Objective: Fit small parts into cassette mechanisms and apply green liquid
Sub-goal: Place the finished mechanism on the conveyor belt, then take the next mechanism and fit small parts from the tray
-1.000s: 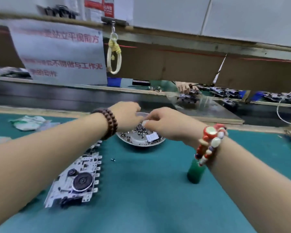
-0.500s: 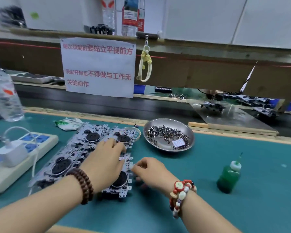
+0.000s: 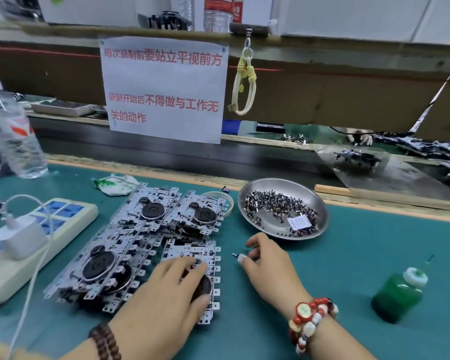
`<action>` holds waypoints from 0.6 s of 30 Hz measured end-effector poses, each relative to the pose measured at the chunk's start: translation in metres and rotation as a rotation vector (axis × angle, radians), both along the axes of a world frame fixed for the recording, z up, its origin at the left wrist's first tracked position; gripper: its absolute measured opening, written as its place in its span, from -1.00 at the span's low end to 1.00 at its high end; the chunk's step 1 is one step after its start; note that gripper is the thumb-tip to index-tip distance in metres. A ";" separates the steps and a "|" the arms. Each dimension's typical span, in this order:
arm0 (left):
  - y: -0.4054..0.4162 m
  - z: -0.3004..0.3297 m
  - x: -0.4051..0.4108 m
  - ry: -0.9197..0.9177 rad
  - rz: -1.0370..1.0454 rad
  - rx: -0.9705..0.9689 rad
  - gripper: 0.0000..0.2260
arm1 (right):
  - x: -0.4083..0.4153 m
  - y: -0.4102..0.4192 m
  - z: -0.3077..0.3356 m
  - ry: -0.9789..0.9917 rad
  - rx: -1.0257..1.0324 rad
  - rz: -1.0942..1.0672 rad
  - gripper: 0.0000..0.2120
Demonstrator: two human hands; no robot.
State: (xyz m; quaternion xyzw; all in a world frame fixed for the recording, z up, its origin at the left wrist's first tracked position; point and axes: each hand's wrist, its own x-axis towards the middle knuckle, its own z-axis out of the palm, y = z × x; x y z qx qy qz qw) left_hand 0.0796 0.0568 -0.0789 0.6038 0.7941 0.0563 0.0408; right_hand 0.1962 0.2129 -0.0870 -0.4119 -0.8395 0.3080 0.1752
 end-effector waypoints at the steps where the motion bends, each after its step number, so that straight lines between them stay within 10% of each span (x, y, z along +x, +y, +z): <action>1: 0.000 0.000 0.001 -0.020 0.008 -0.016 -0.06 | -0.002 0.002 0.000 -0.039 0.059 0.012 -0.80; 11: 0.009 0.006 0.026 -0.076 0.050 -0.051 -0.42 | -0.007 0.000 -0.001 -0.125 0.203 0.074 -0.90; 18: 0.017 0.006 0.065 -0.117 0.005 -0.006 -0.15 | 0.047 0.013 0.007 0.098 -0.053 -0.071 -0.80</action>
